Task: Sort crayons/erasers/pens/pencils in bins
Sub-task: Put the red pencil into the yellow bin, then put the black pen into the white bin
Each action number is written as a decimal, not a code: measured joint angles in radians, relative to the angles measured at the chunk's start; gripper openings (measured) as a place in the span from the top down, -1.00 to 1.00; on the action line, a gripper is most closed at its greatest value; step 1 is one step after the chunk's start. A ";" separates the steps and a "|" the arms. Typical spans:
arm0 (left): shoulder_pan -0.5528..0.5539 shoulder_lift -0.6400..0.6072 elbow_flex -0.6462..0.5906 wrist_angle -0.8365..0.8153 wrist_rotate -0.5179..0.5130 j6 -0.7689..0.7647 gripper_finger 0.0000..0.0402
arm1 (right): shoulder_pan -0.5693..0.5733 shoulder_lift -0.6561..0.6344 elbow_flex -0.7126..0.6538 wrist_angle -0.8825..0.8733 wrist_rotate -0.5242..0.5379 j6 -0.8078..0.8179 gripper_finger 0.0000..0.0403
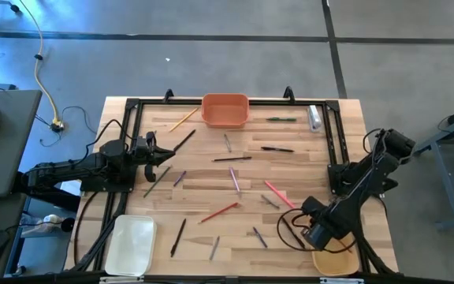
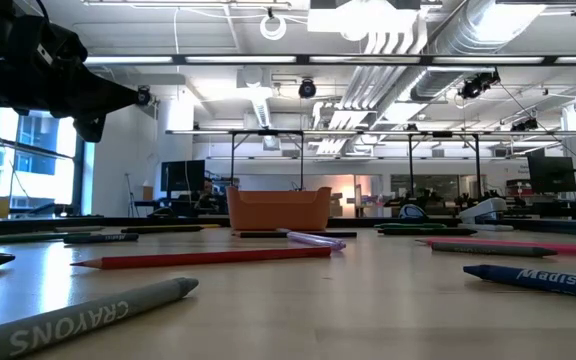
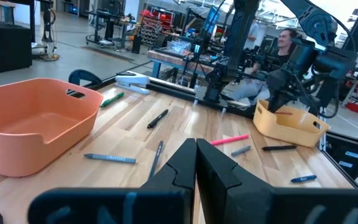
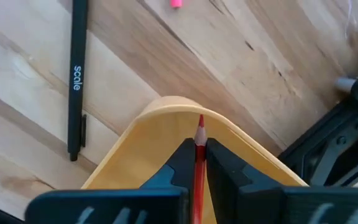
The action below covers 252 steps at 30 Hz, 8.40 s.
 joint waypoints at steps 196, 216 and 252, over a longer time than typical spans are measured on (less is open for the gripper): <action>0.369 1.764 1.175 -0.915 -0.132 0.139 0.21 | -0.676 -0.626 -0.735 1.600 0.374 -1.754 1.00; 0.397 1.867 1.228 -0.918 -0.171 0.130 0.37 | -0.676 -0.626 -0.735 1.600 0.375 -1.772 1.00; 0.285 1.865 1.298 -1.018 -0.077 0.263 0.84 | -0.676 -0.626 -0.735 1.601 0.375 -1.772 1.00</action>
